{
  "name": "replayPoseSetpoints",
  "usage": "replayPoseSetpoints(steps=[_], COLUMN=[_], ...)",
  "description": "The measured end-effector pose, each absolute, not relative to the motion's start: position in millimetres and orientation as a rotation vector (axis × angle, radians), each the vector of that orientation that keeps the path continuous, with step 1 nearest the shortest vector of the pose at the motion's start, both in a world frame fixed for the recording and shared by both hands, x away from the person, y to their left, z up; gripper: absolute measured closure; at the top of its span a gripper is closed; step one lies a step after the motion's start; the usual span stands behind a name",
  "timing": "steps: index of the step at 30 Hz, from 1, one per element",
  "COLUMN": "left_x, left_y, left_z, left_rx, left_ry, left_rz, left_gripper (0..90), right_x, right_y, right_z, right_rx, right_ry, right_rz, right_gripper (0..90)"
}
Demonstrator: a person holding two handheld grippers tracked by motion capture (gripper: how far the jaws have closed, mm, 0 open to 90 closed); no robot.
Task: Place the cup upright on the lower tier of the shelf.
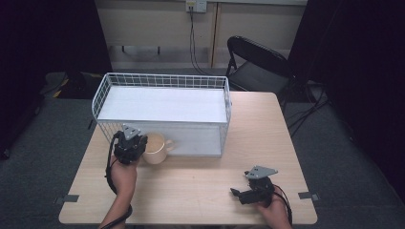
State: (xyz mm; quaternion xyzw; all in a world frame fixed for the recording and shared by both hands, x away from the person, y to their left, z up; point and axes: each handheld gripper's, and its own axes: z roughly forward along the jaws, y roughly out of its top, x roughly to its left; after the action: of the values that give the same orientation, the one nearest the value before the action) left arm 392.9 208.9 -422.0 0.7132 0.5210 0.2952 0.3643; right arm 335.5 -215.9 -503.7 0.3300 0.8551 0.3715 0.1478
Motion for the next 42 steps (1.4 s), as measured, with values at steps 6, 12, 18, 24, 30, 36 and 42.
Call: replayPoseSetpoints(steps=[6,12,18,24,30,36,42], left_x=[396,399,401,403,403,403,403], left_y=[207,208,210,212,211,209,211], left_z=[-424,-428,-431,-433,-431,-433,-434], left_rx=[1.834,1.823,1.797,1.779,1.78,1.779,1.766], left_ry=[1.358,1.38,1.395,1.408,1.401,1.405,1.41], left_rz=[0.776,0.786,0.77,0.766,0.779,0.788,0.799], left_gripper=[81.5,81.1,81.2,80.9,76.2,71.4,66.7], right_x=[335,335,335,335,335,335,335], right_y=[-216,-216,-216,-216,-216,-216,-216], right_z=[-504,-504,-504,-504,-504,-504,-504], right_rx=[0.949,0.949,0.949,0.949,0.949,0.95,0.949], right_ry=[2.46,2.46,2.46,2.46,2.46,2.46,2.46], right_rz=[1.068,1.069,1.068,1.068,1.068,1.069,1.068], right_gripper=[12.4,12.4,12.4,12.4,12.5,12.4,12.4])
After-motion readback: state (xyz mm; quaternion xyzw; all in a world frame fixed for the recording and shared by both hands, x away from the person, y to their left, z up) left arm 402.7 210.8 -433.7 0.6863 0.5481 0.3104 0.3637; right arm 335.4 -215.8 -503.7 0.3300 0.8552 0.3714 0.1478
